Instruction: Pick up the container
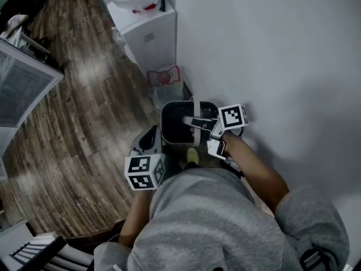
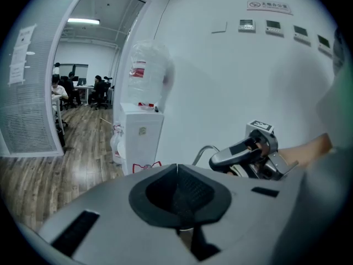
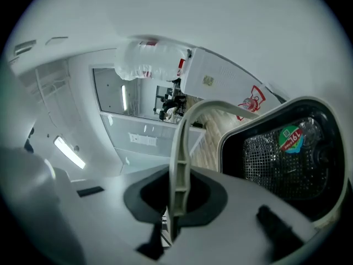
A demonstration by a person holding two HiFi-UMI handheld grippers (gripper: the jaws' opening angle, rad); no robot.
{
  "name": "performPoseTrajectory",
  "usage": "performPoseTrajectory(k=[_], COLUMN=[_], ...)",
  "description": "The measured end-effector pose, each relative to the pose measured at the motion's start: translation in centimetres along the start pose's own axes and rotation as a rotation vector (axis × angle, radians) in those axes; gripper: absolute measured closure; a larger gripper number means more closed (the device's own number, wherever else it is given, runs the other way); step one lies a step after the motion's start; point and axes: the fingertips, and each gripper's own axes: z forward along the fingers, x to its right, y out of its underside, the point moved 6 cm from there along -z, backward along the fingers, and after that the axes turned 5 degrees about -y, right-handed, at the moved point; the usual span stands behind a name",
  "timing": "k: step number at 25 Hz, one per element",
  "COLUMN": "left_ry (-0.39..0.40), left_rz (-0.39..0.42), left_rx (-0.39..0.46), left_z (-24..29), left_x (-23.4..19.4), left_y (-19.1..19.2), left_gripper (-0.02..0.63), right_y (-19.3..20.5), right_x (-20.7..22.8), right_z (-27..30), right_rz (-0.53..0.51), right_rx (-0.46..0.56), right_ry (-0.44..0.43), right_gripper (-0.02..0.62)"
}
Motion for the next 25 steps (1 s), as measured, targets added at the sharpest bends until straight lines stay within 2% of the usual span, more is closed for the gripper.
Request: performPoseTrajectory(k=[4,9,15,25], left_ry=[-0.005,-0.014,-0.032,-0.044], left_rz=[-0.008,-0.016,-0.035,-0.024], left_rx=[0.024,0.045,0.063,0.059], left_z=[-3.8,-7.1,-7.0,-6.9], left_x=[2.7,4.9,4.7,4.4], left_y=[2.0,4.0,4.5,5.4], left_gripper=[0.589,0.589,0.59,0.589], right_y=[4.5,8.0,8.7,8.7], right_x=[-0.9,-1.9,-0.7,-0.3], right_z=[-2.6,-5.3,-5.6,-5.6], right_rz=[0.014,0.034,0.065,0.038], right_rx=[0.022,0.035,0.025,0.008], right_ry=[0.006,-0.018,-0.021,-0.042], right_gripper=[0.566,0.566,0.566,0.566])
